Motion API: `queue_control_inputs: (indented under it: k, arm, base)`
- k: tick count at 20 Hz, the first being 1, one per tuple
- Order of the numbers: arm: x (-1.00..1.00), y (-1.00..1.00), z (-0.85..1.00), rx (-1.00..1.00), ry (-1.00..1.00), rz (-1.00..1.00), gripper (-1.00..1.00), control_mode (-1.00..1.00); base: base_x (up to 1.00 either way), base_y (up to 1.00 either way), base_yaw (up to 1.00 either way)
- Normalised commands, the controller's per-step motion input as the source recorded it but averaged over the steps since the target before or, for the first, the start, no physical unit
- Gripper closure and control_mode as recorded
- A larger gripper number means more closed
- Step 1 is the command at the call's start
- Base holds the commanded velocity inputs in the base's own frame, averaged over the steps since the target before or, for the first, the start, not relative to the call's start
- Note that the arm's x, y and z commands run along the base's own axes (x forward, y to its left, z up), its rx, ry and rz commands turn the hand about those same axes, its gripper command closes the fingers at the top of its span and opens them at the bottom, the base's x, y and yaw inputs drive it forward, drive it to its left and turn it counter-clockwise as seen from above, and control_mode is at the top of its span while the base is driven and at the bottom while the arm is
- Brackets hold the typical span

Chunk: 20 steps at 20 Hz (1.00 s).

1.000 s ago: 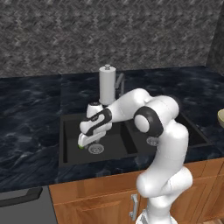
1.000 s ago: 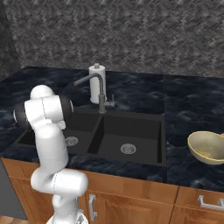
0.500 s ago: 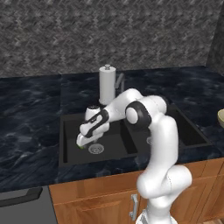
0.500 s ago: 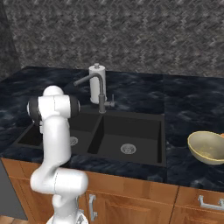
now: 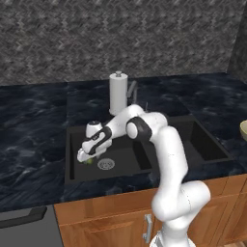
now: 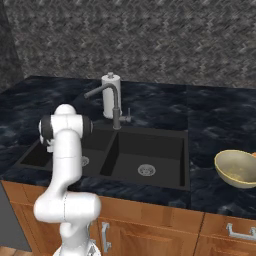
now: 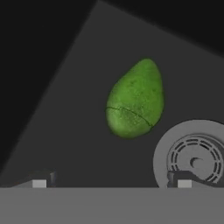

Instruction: Pick the avocado from the sink and place it in the bowl. Then pick the bowl and place it in the microwave. Then close the microwave door and press the start button.

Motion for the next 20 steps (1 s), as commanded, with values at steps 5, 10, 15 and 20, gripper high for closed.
queue_control_inputs:
  k: [5, 10, 15, 20]
  arm:
    - [0.54, 0.09, -0.43, -0.01, 0.00, -0.05, -1.00, -1.00]
    - [0.42, 0.00, -0.41, -0.01, 0.00, -0.06, -1.00, -1.00]
    - [0.12, 0.00, -0.18, 0.00, 0.00, -0.05, 1.00, -1.00]
    - [-0.44, -0.09, 0.17, 0.01, -0.05, -0.08, 1.00, -1.00]
  base:
    - [0.00, 0.00, 0.00]
    - [0.00, 0.00, 0.00]
    - [0.00, 0.00, 0.00]
    - [0.00, 0.00, 0.00]
